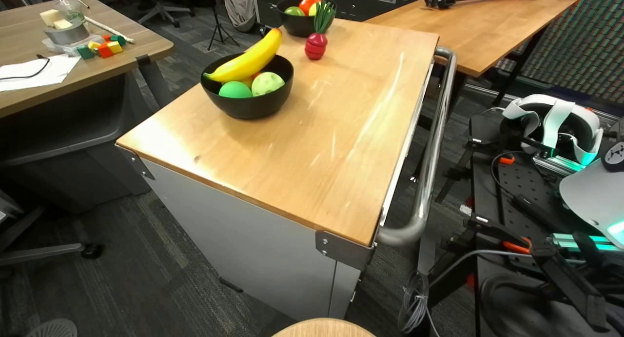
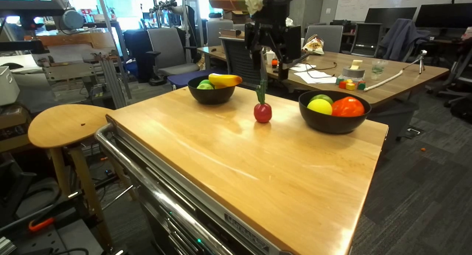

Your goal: Remove all the plastic vegetables and fruits from the two bowls

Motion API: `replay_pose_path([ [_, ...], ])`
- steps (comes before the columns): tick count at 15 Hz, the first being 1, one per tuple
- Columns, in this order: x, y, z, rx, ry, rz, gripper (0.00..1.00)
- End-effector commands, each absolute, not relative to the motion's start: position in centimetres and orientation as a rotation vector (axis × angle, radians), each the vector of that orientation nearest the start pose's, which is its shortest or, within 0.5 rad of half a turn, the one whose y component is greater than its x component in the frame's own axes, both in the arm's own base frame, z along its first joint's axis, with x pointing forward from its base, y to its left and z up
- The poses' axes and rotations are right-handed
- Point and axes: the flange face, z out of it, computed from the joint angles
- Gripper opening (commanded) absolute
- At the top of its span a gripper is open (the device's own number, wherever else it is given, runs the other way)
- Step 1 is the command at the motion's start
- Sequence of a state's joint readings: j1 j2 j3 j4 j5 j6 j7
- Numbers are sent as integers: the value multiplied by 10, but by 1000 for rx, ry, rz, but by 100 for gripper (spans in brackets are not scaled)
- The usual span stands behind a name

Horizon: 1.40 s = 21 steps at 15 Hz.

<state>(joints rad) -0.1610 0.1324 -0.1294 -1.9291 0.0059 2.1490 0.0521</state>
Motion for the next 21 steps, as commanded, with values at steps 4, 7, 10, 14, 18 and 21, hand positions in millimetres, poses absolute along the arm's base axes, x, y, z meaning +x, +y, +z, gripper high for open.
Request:
replay_pose_path([
  [4,561,-164,434,-3110,538,-154,100],
  [7,564,-133,438,-3126,691,-266,100],
  [10,557,-77,476,-3151,731,-525,100],
  [14,568,-39,483,-3187,693,-616,100],
  [18,551,1,496,-3185,659,-708,100],
  [21,568,-8,479,-3025,912,-517,100],
])
